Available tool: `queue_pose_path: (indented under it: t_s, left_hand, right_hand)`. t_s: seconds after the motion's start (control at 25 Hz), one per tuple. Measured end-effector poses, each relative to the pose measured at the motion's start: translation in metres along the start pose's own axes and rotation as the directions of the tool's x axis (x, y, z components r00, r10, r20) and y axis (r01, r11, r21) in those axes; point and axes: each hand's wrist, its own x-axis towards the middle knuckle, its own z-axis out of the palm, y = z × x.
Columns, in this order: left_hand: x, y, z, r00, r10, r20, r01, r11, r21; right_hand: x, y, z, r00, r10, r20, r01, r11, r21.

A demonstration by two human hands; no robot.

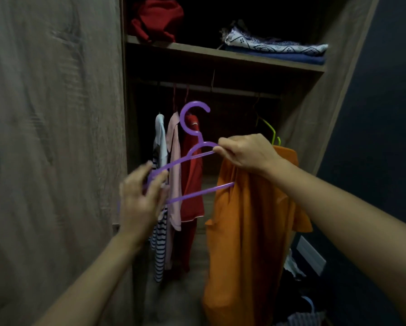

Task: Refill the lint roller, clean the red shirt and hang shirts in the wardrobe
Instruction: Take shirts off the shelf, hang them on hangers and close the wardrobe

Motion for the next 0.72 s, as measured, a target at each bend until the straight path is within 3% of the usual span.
queue_pose_path:
  t_s: [0.04, 0.08, 0.12, 0.2, 0.24, 0.32, 0.44, 0.6, 0.72]
  left_hand:
    - [-0.016, 0.020, 0.004, 0.998, 0.042, -0.037, -0.043, 0.999, -0.025]
    - [-0.027, 0.039, 0.008, 0.999, 0.015, 0.045, -0.010, 0.994, -0.110]
    - [-0.032, 0.052, 0.012, 0.973, -0.067, 0.221, 0.111, 0.975, -0.194]
    - [-0.035, 0.060, 0.021, 0.792, -0.157, 0.590, 0.355, 0.904, -0.237]
    - [-0.035, 0.056, 0.027, 0.727, -0.134, 0.673, 0.399, 0.880, -0.256]
    - [-0.029, 0.049, 0.034, 0.680, -0.060, 0.731, 0.408, 0.860, -0.308]
    - [-0.027, 0.026, 0.030, 0.610, 0.066, 0.789, 0.285, 0.911, -0.297]
    - [-0.040, -0.052, 0.002, 0.648, -0.046, 0.761, 0.431, 0.845, -0.316]
    - [-0.018, -0.069, -0.019, 0.659, -0.025, 0.751, 0.364, 0.886, -0.289]
  right_hand:
    - [0.007, -0.003, -0.003, 0.999, 0.000, -0.036, 0.000, 1.000, 0.005]
    - [0.013, -0.005, -0.006, 0.997, -0.005, -0.074, 0.006, 1.000, 0.010]
    - [0.018, -0.008, -0.011, 0.995, -0.011, -0.098, 0.014, 1.000, 0.027]
    - [0.024, -0.015, -0.020, 0.993, -0.010, -0.118, 0.020, 0.996, 0.085]
    - [0.024, -0.018, -0.023, 0.992, -0.005, -0.123, 0.018, 0.994, 0.105]
    - [0.019, -0.023, -0.025, 0.991, -0.009, -0.134, 0.025, 0.992, 0.122]
    - [0.002, -0.014, -0.026, 0.994, 0.039, -0.102, -0.021, 0.985, 0.173]
    - [-0.049, 0.032, -0.025, 0.995, 0.096, 0.026, -0.100, 0.971, 0.215]
    - [-0.082, 0.026, -0.009, 0.988, 0.041, 0.152, -0.067, 0.984, 0.168]
